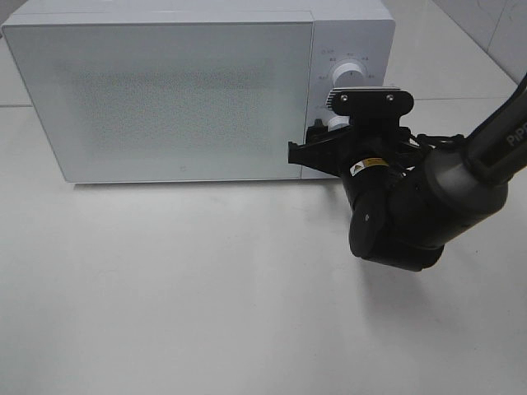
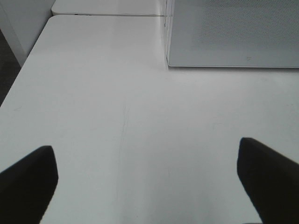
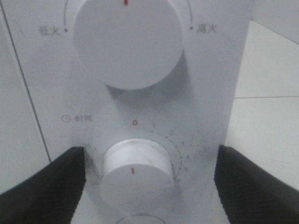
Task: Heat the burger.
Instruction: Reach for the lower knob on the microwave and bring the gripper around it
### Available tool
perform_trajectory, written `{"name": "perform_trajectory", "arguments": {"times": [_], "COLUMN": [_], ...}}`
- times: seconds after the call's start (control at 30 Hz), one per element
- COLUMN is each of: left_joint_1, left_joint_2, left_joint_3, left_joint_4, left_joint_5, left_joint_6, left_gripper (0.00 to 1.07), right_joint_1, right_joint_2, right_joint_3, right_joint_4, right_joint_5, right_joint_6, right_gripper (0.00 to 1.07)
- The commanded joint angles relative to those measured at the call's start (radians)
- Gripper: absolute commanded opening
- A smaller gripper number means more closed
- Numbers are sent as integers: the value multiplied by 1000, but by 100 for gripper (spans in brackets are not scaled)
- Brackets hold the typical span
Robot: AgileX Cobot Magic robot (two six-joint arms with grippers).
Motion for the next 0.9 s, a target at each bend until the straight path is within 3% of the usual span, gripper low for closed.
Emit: {"name": "perform_trajectory", "arguments": {"times": [0.03,0.9], "left_joint_1": [0,0], "left_joint_2": [-26,-25], "left_joint_3": [4,4], "left_joint_4": [-7,-7], "left_joint_5": [-14,-14], "left_joint_6": [0,0], "left_gripper": [98,98], "right_joint_1": [-4,-27], "right_joint_2": [1,21], "right_joint_3": [-8,-27], "right_joint_4": [-18,-50], "right_joint_5": [-178,-189], "right_joint_6": [14,5], "right_gripper": [75,72]}}
